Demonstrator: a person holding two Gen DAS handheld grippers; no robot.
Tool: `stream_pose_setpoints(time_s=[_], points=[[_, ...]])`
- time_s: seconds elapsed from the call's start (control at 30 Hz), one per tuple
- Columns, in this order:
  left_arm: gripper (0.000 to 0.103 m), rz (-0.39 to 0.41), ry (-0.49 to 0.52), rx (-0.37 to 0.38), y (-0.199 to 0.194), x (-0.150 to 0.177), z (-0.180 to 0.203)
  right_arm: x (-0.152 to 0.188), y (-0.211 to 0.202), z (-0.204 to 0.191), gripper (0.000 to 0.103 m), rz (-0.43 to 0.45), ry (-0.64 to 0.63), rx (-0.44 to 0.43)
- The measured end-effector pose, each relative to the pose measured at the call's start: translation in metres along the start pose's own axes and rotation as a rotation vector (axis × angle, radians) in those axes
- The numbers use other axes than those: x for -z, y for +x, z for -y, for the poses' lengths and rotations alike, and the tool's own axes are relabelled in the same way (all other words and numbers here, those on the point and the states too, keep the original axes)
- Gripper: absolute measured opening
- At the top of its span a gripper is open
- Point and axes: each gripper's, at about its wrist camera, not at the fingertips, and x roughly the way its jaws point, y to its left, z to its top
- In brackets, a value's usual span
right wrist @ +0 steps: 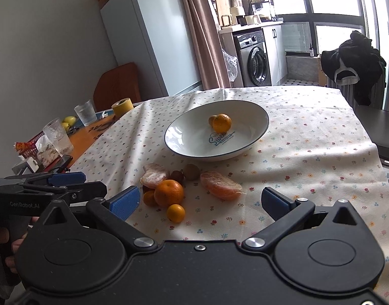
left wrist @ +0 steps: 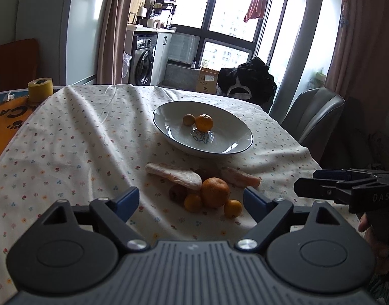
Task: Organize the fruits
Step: 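Move both open tools from the bowl back to the fruit cluster, then grasp a small orange with the left tool while the right tool grasps a mandarin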
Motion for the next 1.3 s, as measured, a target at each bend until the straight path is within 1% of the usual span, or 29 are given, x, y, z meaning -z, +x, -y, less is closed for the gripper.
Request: stream_pose_setpoints(time_s=[0.1, 0.17, 0.23, 0.27, 0.33, 0.37, 0.43, 0.6, 0.67, 0.73, 0.83, 1.0, 1.07, 1.17, 1.2, 1.23, 1.3], points=[[0.083, -0.010, -0.002, 0.002, 0.004, 0.002, -0.002, 0.003, 0.004, -0.001, 0.101, -0.009, 0.001, -0.005], [0.074, -0.016, -0.001, 0.003, 0.007, 0.004, -0.003, 0.004, 0.007, -0.001, 0.097, -0.020, 0.003, -0.011], [0.068, -0.031, -0.005, 0.007, 0.013, 0.005, -0.005, 0.005, 0.011, -0.002, 0.088, -0.034, 0.001, -0.015], [0.066, -0.037, -0.005, 0.010, 0.015, 0.006, -0.005, 0.006, 0.013, -0.002, 0.086, -0.039, -0.002, -0.020], [0.064, -0.045, -0.003, 0.013, 0.020, 0.008, -0.005, 0.008, 0.018, -0.004, 0.076, -0.058, -0.009, -0.030], [0.062, -0.048, -0.003, 0.015, 0.022, 0.008, -0.005, 0.008, 0.021, -0.004, 0.074, -0.066, -0.012, -0.035], [0.060, -0.055, -0.004, 0.023, 0.026, 0.010, -0.005, 0.011, 0.027, -0.006, 0.066, -0.086, -0.016, -0.043], [0.057, -0.070, -0.009, 0.035, 0.037, 0.011, -0.006, 0.013, 0.039, -0.007, 0.057, -0.122, -0.012, -0.065], [0.051, -0.077, -0.009, 0.039, 0.041, 0.011, -0.007, 0.014, 0.043, -0.007, 0.054, -0.130, -0.016, -0.070], [0.047, -0.084, -0.010, 0.044, 0.045, 0.011, -0.007, 0.014, 0.047, -0.008, 0.047, -0.142, -0.017, -0.076], [0.046, -0.091, -0.011, 0.048, 0.048, 0.012, -0.009, 0.014, 0.055, -0.010, 0.044, -0.163, -0.019, -0.083], [0.045, -0.100, -0.011, 0.053, 0.055, 0.012, -0.011, 0.015, 0.065, -0.014, 0.044, -0.182, -0.028, -0.102], [0.043, -0.102, -0.014, 0.056, 0.057, 0.011, -0.011, 0.015, 0.069, -0.015, 0.043, -0.187, -0.032, -0.106], [0.042, -0.111, -0.015, 0.060, 0.062, 0.011, -0.010, 0.016, 0.077, -0.015, 0.036, -0.201, -0.030, -0.112], [0.042, -0.113, -0.014, 0.060, 0.064, 0.011, -0.010, 0.017, 0.079, -0.014, 0.025, -0.206, -0.030, -0.119], [0.042, -0.117, -0.015, 0.059, 0.066, 0.012, -0.010, 0.018, 0.082, -0.013, 0.022, -0.215, -0.027, -0.124], [0.042, -0.123, -0.020, 0.058, 0.069, 0.012, -0.010, 0.018, 0.081, -0.010, 0.022, -0.212, -0.016, -0.131]])
